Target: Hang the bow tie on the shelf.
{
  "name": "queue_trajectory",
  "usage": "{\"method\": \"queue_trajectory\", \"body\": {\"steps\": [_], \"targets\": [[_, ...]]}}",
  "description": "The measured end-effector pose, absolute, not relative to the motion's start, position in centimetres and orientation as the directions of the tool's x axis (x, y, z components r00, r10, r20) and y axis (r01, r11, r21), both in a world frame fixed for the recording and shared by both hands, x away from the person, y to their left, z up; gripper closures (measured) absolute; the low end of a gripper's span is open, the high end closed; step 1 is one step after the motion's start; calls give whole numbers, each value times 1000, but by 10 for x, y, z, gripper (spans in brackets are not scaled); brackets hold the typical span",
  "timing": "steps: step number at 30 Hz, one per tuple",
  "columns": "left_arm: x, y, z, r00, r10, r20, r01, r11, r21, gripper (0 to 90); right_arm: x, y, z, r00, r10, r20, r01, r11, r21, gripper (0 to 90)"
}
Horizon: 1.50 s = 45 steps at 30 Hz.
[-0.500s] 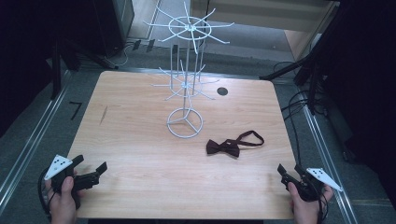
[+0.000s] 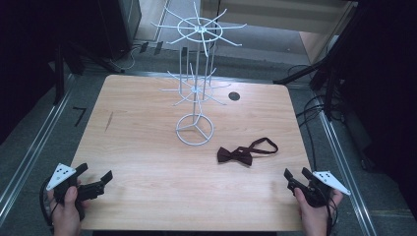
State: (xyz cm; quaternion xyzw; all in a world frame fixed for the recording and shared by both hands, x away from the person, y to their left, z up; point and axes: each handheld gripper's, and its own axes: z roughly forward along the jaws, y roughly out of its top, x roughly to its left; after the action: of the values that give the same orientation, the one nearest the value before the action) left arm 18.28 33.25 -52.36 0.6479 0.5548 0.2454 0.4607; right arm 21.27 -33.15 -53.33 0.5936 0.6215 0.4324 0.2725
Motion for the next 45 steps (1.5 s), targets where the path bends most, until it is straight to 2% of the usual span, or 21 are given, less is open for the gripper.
{"method": "queue_trajectory", "body": {"steps": [4, 12, 22, 25, 28, 30, 45], "targets": [[183, 333, -524, 268, 944, -192, 493, 37, 869, 2, 224, -320, -527, -173, 975, 138, 520, -28, 853, 324], [183, 333, -524, 265, 944, -194, 490, 42, 871, 2, 244, -316, -522, -171, 975, 143, 573, -20, 820, 368], [182, 333, -524, 264, 946, -189, 489, 38, 872, 2, 274, -317, -527, -92, 981, 173, 691, -63, 720, 404], [182, 333, -524, 264, 946, -189, 489, 38, 871, 2, 283, -318, -527, -86, 980, 182, 721, -65, 690, 456], [183, 333, -524, 264, 946, -190, 489, 38, 872, 2, 293, -317, -525, -73, 976, 207, 770, -76, 633, 472], [183, 333, -524, 264, 945, -191, 489, 39, 872, 2, 304, -313, -524, -78, 980, 182, 805, -46, 592, 493], [183, 333, -524, 266, 944, -194, 489, 41, 871, 2, 338, -306, -510, -18, 984, 175, 849, -77, 523, 535]]}}
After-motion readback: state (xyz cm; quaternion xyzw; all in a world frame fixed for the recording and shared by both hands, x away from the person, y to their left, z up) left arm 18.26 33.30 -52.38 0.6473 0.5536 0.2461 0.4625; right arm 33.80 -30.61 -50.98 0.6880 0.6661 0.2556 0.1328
